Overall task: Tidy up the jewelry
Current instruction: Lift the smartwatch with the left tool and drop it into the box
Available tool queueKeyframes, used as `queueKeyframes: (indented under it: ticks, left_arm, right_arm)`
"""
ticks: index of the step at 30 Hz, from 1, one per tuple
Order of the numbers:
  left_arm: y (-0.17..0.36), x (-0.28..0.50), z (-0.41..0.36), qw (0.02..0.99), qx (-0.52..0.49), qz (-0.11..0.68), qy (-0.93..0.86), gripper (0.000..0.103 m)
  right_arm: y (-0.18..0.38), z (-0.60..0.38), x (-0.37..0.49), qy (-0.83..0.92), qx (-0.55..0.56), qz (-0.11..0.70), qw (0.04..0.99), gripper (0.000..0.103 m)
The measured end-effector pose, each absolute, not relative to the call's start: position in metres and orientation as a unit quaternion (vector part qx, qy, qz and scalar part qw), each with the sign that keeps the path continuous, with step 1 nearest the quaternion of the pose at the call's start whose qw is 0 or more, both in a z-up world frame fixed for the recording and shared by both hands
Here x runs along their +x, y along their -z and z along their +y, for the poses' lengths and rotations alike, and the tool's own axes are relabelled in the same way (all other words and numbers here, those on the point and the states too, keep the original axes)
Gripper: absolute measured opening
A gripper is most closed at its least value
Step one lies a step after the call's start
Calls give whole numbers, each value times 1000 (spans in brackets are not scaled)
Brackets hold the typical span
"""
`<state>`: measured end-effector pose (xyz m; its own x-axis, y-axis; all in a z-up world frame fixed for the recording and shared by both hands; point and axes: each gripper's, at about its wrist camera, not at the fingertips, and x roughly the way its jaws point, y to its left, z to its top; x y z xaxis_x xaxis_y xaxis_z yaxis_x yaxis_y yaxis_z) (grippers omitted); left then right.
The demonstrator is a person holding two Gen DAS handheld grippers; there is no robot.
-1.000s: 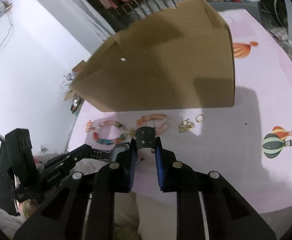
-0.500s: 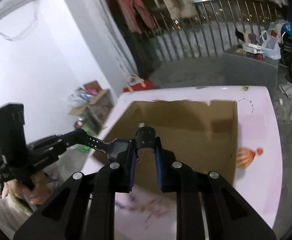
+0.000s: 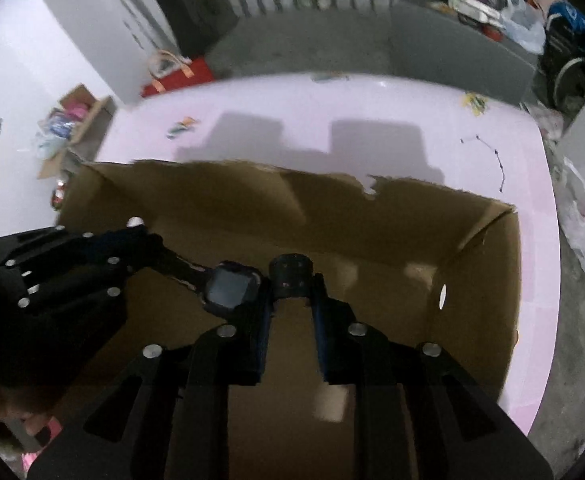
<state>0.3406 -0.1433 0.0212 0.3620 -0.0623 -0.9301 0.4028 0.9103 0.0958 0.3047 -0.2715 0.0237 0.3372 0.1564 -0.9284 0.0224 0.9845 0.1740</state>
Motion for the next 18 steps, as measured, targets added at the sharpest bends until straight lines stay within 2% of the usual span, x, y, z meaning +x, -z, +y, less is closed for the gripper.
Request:
queueKeyframes:
  ticks: [4,5,7,9,12,18]
  left_arm:
    - [-16,343,-147,813,162,543,137,12]
    - [-16,341,-144,816,157,540,138,12]
    - [-16,340,-140,820,151,534,143,19]
    - [-23,337,-135,830,140,520,149,32]
    - [-42,325,-127,848,122,491,159,45]
    - [-96,260,-76,891,90,410,171,64]
  right_arm:
    - [-21,-277,299,-30,76,573,815,41]
    - [-23,-276,295,-36,75,570,818,42]
    - [-28,-274,287,-38,68,562,823,45]
    - [-40,-273,275,-41,63,547,834,48]
    - [-62,-275,251,-35,59,515,854,56]
    - [-109,-289,176,-64,83,419,902,56]
